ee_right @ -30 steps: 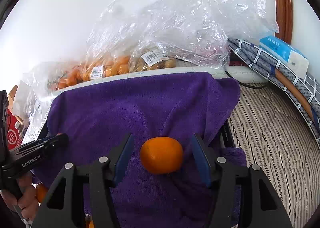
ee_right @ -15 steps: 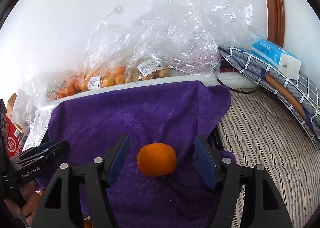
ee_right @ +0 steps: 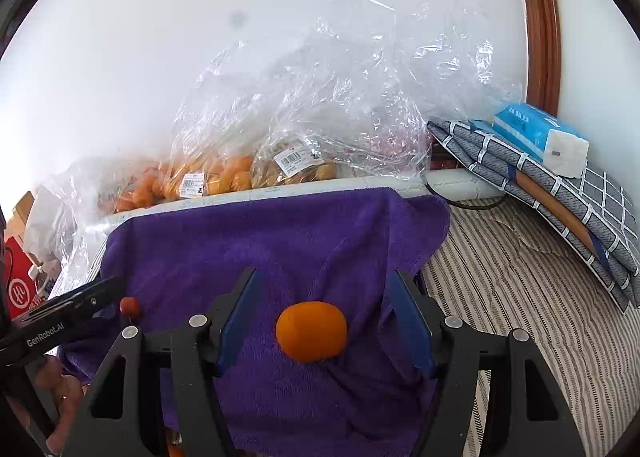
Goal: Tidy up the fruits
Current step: 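Open both tools to release the fruits on the towel and withdraw, then grasp an orange from the row with the right tool while the left tool grasps another orange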
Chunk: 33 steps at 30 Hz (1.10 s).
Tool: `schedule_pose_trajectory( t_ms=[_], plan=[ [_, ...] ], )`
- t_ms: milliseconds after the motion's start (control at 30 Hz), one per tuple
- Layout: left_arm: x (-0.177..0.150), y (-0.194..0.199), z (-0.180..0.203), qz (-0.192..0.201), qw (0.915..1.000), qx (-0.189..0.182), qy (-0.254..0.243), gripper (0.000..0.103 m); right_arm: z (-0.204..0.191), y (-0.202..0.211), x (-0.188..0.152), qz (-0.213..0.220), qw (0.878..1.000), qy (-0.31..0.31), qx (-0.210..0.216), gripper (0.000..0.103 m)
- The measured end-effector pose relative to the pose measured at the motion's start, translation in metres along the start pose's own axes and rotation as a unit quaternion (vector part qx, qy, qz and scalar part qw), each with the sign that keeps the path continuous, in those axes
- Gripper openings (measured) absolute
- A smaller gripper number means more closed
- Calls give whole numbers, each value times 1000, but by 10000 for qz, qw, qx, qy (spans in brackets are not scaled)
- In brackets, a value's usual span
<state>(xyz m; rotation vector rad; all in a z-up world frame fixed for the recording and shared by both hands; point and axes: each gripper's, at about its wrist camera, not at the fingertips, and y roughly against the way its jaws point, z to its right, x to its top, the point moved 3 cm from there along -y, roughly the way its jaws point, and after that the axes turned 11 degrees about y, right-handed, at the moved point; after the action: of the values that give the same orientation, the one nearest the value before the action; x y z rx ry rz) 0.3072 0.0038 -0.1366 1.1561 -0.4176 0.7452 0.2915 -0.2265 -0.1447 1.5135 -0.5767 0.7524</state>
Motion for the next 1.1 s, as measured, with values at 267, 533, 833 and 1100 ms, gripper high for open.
schedule_pose_trajectory(
  t_ms=[267,533,833,1100],
  plan=[
    [-5,30,14,166,9998,-12,-88,50,-8,53,2,88,9996,236,-121,65],
    [-36,70,3,-94,9999,-44,-57,50,-20,100,-30,-65,9996,281,13,65],
    [-62,108,-36,-208,9995,230,112,50,-40,119,-71,-211,9992,333,72,61],
    [-91,107,-69,-377,9976,568,143,50,-59,115,-96,-408,9971,625,109,60]
  ],
)
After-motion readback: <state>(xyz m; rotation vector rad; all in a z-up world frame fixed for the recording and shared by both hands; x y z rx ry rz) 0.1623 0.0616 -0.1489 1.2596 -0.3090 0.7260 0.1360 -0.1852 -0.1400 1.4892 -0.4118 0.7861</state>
